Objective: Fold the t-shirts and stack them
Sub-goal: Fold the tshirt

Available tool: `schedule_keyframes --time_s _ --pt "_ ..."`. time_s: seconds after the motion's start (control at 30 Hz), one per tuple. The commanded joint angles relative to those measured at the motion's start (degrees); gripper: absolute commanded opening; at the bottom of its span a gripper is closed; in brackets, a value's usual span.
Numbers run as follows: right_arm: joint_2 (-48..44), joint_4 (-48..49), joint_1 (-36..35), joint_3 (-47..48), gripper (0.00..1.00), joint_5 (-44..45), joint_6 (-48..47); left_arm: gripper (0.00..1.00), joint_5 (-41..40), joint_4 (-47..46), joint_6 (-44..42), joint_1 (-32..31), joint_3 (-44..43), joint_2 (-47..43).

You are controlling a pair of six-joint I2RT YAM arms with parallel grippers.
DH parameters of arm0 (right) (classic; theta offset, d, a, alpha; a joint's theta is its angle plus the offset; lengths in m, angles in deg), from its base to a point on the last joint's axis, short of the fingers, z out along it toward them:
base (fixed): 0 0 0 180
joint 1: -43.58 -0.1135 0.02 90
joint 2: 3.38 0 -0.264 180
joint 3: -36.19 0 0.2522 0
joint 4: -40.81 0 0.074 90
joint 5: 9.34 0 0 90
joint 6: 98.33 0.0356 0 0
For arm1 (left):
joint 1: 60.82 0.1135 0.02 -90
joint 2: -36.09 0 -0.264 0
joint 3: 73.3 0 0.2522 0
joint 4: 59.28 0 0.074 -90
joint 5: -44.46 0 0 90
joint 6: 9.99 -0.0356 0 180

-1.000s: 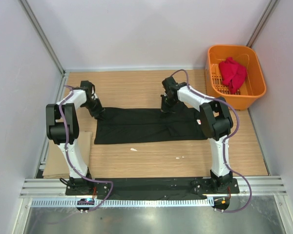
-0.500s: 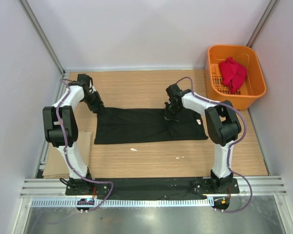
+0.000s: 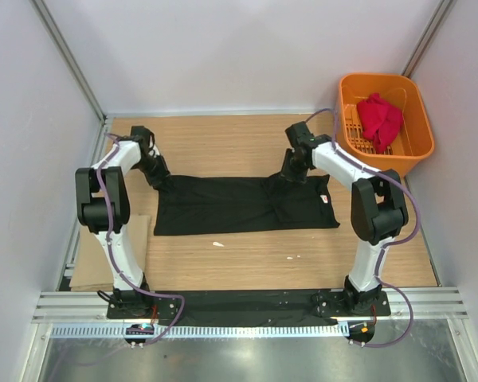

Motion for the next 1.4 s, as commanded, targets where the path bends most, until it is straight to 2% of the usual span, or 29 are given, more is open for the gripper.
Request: schedule_keyframes --time_s 0.0,0.23,0.33,0.47,0.57,0.63,0.67,0.7,0.77,0.9,0.97,1.07,1.2,1.37 --pt "-2.40 -5.07 3.26 2.51 0.38 12.19 5.98 0.28 -0.32 0.35 -1.85 -0.16 1.03 0.68" --pt "-4.07 -2.10 3.52 -0.03 0.49 16.16 10.65 0.28 -1.37 -1.23 -2.03 -0.24 3.76 1.65" --pt "-2.50 -1.92 3.70 1.62 0.51 15.11 9.43 0.28 -1.02 -1.67 -1.50 -0.24 4.55 0.60" --pt "-0.73 -3.24 5.71 4.36 0.55 12.84 1.53 0.27 2.56 -2.19 -0.01 -1.04 5.25 -4.13" --pt "-1.69 -2.02 8.25 3.14 0.58 9.60 -6.38 0.27 6.34 -5.35 2.71 -7.00 6.39 -6.69" --pt "-3.88 3.42 9.76 -0.01 0.62 6.08 -11.38 0.29 11.00 -11.75 7.52 -11.46 8.15 -8.28" --pt "-4.07 5.70 10.81 -0.64 0.70 4.23 -13.06 0.32 12.24 -14.56 9.29 -12.97 8.59 -8.37" --pt "-3.72 8.86 11.16 -0.74 0.72 -1.18 -14.73 0.33 12.77 -20.07 11.49 -14.55 9.11 -8.37" --pt "0.22 9.68 11.52 2.15 0.73 -5.17 -19.39 0.36 12.86 -25.11 17.11 -18.95 8.68 -6.53" --pt "7.25 13.97 11.61 6.64 0.72 -12.21 -25.82 0.37 12.43 -38.10 26.08 -24.23 5.09 -0.21" --pt "9.19 16.00 11.69 7.26 0.70 -13.80 -26.96 0.37 10.94 -41.21 29.07 -26.17 3.07 3.14" --pt "12.26 17.59 11.70 9.10 0.65 -17.84 -28.45 0.38 8.48 -43.15 30.93 -28.28 1.22 5.34" --pt "15.17 18.64 11.78 10.51 0.62 -18.20 -29.42 0.42 5.66 -44.90 32.24 -29.60 0.86 5.78" --pt "17.02 16.89 12.05 12.97 0.54 -17.32 -31.36 0.43 6.10 -46.23 34.80 -29.95 -1.24 7.80"
